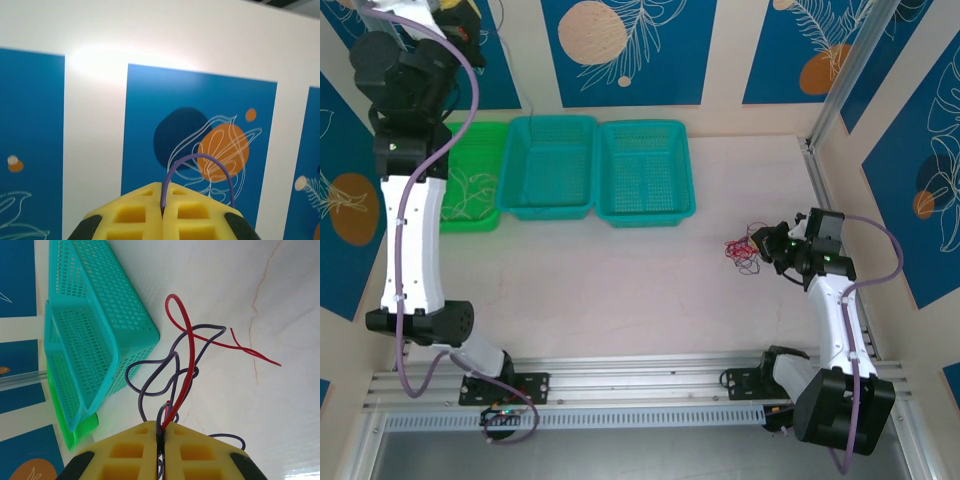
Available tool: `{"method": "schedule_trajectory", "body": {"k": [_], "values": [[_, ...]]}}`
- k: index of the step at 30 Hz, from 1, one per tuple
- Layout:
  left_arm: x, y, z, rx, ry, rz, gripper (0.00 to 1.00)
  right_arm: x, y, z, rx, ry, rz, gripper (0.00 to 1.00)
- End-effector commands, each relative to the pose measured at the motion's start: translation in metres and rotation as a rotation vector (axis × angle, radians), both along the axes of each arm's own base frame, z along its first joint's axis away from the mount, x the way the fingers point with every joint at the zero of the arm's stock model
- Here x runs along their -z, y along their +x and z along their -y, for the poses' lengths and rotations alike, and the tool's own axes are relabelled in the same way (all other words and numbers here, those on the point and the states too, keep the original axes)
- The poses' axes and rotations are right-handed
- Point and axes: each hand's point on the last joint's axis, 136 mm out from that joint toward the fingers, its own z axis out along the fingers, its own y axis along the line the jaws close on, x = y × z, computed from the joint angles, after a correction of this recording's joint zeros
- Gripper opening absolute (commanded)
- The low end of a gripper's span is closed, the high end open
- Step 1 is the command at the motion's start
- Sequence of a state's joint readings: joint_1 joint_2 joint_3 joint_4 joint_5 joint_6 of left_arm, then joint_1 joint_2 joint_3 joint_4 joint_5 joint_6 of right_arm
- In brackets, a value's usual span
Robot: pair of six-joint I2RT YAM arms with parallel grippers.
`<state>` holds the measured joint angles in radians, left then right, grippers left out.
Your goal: Untangle the cables
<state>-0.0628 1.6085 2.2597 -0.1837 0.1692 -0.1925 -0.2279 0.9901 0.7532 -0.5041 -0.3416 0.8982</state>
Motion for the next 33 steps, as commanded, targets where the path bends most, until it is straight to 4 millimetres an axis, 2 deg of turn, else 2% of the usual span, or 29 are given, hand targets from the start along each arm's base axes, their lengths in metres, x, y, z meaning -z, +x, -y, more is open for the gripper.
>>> {"method": "schedule_trajectory", "body": {"k": [1,7,10,16,21,24,25,27,28,32,33], "values": [[-0.016,-0.008,0.002,0.034,-0.024,0.011,0.0,-0.006,-0.002,-0.006,-0.013,0.022,0.018,0.0],[-0.035,-0.01,0.005,0.07,-0.07,0.064,0.0,-0.008,-0.002,-0.008,-0.019,0.024,0.019,0.0],[-0.028,0.009,0.004,0.047,-0.049,0.037,0.0,-0.009,-0.003,-0.008,-0.021,0.019,0.021,0.0],[0.011,0.064,0.0,-0.026,0.019,-0.036,0.0,-0.008,-0.005,-0.008,-0.026,0.016,0.015,0.0],[0.056,0.104,0.009,0.002,0.043,-0.14,0.0,-0.008,-0.006,-0.006,-0.018,0.004,0.007,0.0],[0.101,0.134,0.008,-0.022,0.059,-0.259,0.0,-0.01,-0.004,-0.006,-0.015,0.01,0.014,0.0],[0.124,0.146,0.006,-0.034,0.057,-0.325,0.0,-0.009,-0.003,-0.007,-0.016,0.012,0.013,0.0],[0.175,0.166,0.001,-0.077,0.053,-0.477,0.0,-0.01,-0.003,-0.006,-0.014,0.011,0.015,0.0],[0.208,0.176,-0.004,-0.105,0.05,-0.573,0.0,-0.008,-0.003,-0.006,-0.012,0.012,0.011,0.0],[0.324,0.192,-0.013,-0.168,0.067,-0.903,0.0,-0.004,-0.004,-0.006,-0.015,0.013,0.003,0.0],[0.345,0.193,-0.013,-0.171,0.068,-0.961,0.0,-0.004,-0.004,-0.006,-0.016,0.012,0.003,0.0]]}}
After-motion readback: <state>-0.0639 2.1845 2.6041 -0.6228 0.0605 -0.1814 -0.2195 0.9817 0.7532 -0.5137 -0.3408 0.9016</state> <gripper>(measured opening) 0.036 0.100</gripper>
